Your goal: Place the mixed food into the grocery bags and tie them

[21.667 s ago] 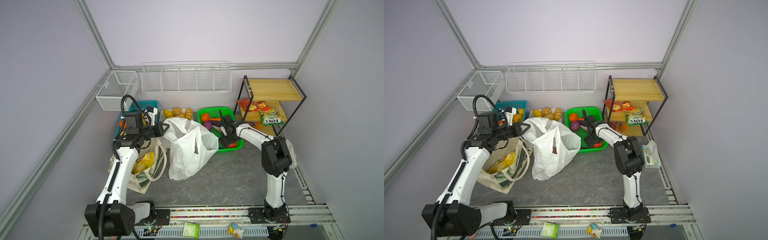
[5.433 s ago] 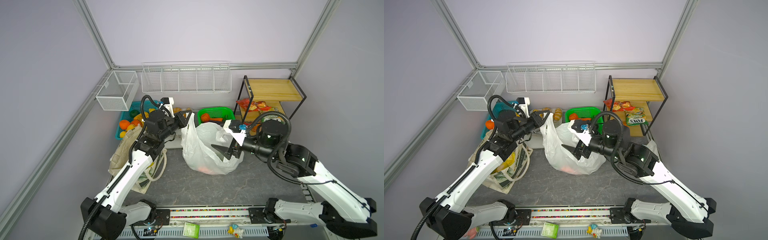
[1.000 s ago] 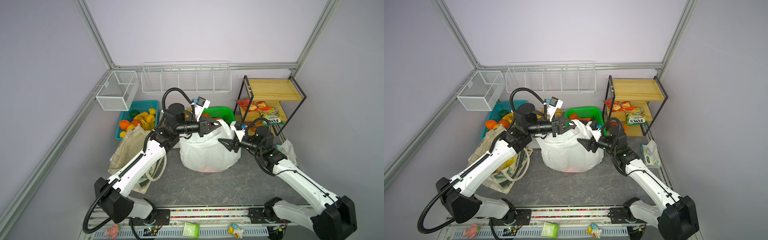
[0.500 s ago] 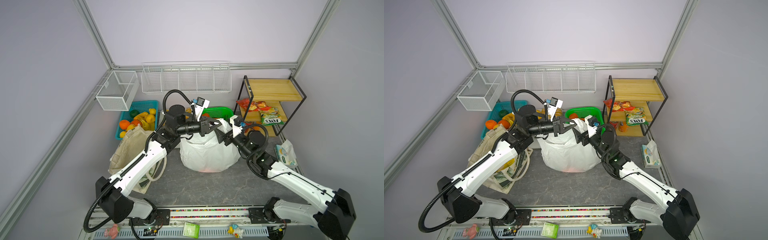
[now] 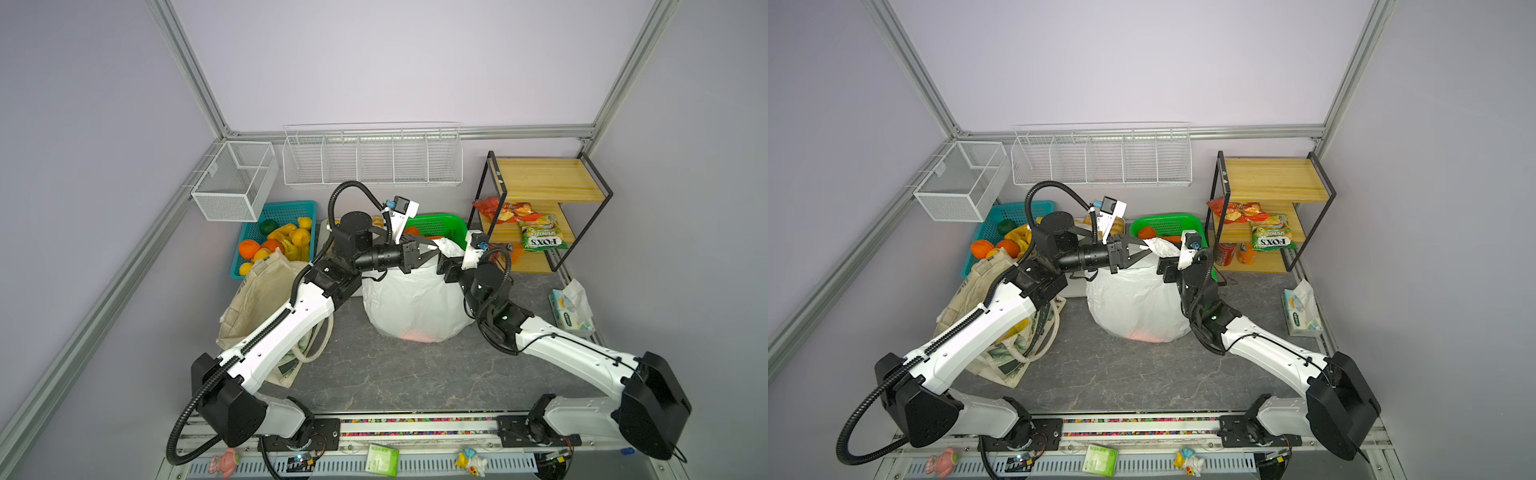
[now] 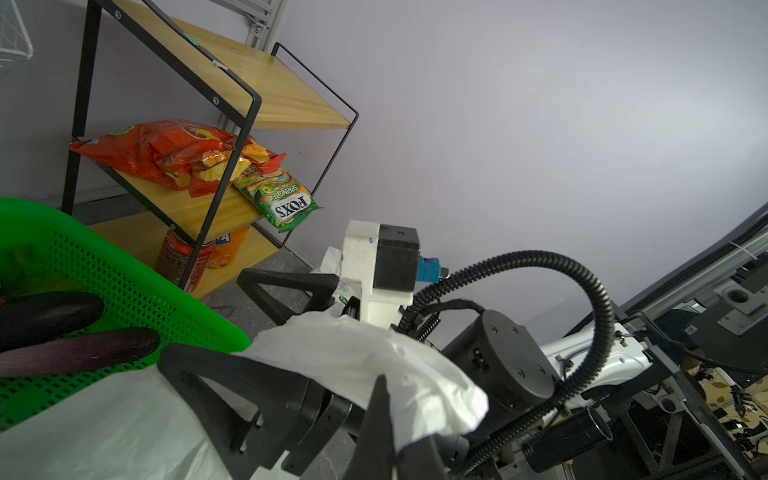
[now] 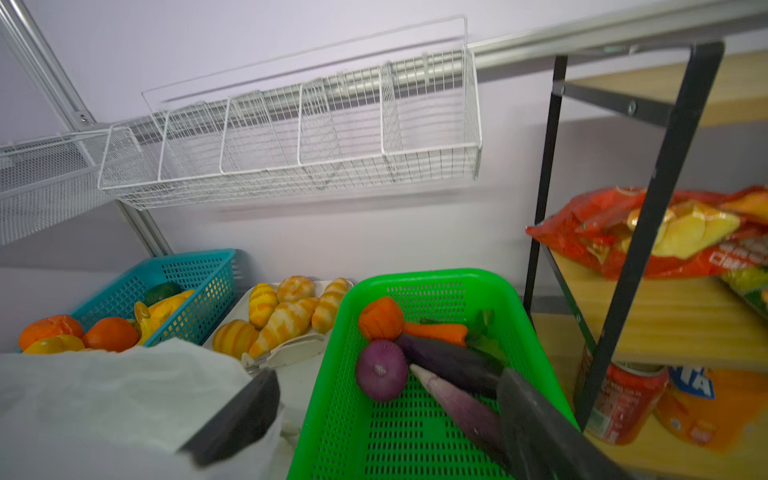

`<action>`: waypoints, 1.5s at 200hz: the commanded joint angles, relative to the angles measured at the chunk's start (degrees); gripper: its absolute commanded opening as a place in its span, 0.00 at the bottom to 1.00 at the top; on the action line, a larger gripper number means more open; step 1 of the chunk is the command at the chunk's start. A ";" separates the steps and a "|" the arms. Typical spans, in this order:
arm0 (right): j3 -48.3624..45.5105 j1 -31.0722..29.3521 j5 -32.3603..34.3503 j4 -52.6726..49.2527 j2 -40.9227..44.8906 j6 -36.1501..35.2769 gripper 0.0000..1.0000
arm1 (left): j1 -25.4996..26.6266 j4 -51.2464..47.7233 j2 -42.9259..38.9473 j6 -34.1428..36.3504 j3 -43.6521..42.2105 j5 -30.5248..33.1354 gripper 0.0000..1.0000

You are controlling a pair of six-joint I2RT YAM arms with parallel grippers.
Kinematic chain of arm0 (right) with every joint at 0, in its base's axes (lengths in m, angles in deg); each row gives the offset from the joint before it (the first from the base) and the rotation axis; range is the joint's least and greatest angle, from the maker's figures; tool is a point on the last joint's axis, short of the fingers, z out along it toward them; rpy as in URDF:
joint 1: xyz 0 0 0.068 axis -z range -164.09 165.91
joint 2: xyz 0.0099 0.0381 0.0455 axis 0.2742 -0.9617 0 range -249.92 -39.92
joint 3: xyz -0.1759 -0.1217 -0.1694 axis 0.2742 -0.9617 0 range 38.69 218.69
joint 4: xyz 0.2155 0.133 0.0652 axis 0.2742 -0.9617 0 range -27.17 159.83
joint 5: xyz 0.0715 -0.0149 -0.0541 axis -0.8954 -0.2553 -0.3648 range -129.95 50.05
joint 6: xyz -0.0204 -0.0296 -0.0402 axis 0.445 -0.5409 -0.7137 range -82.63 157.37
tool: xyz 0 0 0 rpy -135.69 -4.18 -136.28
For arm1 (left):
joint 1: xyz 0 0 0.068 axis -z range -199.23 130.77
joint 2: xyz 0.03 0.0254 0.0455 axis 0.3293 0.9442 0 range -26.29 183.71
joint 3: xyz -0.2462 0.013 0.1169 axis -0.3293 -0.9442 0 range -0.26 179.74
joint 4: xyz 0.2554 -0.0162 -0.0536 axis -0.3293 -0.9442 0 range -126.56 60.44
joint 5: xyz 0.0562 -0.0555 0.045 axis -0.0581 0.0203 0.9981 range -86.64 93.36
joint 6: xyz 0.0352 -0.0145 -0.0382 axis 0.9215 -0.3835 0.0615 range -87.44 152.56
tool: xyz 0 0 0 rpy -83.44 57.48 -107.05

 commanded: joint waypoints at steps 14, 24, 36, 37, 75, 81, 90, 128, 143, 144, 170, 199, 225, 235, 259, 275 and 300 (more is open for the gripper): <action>-3.94 0.03 -4.44 -5.22 3.32 -0.32 0.81 | 0.02 -2.01 -1.43 2.06 2.03 3.97 0.00; -3.67 -0.03 -5.55 -6.31 3.95 -1.38 0.80 | -0.03 -2.63 -1.25 2.35 2.30 5.13 0.00; -3.41 0.01 -6.01 -7.05 4.60 -2.54 0.80 | -0.07 -2.35 -1.20 2.18 2.40 5.61 0.00; -3.31 0.02 -6.02 -7.12 4.70 -2.68 0.80 | -0.07 -2.30 -1.17 2.14 2.43 5.60 0.00; -1.37 0.17 -11.05 -7.92 7.41 -5.46 0.96 | -0.07 -2.05 -0.84 1.75 2.27 5.43 0.00; -0.89 0.18 -12.53 -7.60 7.61 -5.66 0.99 | -0.06 -1.90 -0.87 1.70 2.19 5.22 0.00; -0.25 0.07 -14.21 -7.08 7.58 -5.59 0.99 | -0.06 -1.62 -0.86 1.57 2.02 5.16 0.00; 3.18 -0.04 -16.10 -4.09 5.08 -4.52 0.94 | -0.07 -0.80 -0.86 0.97 1.71 4.72 0.00; 4.15 -0.02 -13.05 -2.22 3.67 -3.60 0.93 | -0.07 0.04 -0.79 0.30 1.52 4.24 0.00; 4.20 -0.04 -12.75 -2.03 3.53 -3.52 0.93 | -0.07 0.09 -0.79 0.23 1.50 4.22 0.00; 6.90 0.01 -5.69 1.94 -1.04 -1.44 0.93 | -0.07 2.30 -0.71 -1.64 0.86 3.51 0.00; 7.83 -0.13 6.31 2.74 -6.74 2.03 0.98 | -0.06 4.52 -1.21 -3.94 -0.08 3.03 0.00; 5.05 -0.14 8.85 -0.39 -8.75 5.17 0.89 | -0.45 4.27 -2.58 -4.20 -0.28 4.36 0.00; 2.53 -0.13 7.17 -1.60 -8.69 6.49 0.83 | -1.08 4.18 -3.02 -4.40 -0.50 5.07 0.00; -0.68 -0.21 2.09 -3.06 -7.64 6.75 0.72 | -2.41 3.73 -3.61 -4.22 -0.87 6.72 0.00; -1.11 -0.23 -2.31 -3.31 -6.11 4.70 0.71 | -2.74 2.59 -3.21 -3.24 -0.65 7.60 0.00; -0.36 -0.10 -8.58 -4.29 -2.96 0.75 0.80 | -2.95 1.63 -2.79 -2.15 -0.37 8.20 0.00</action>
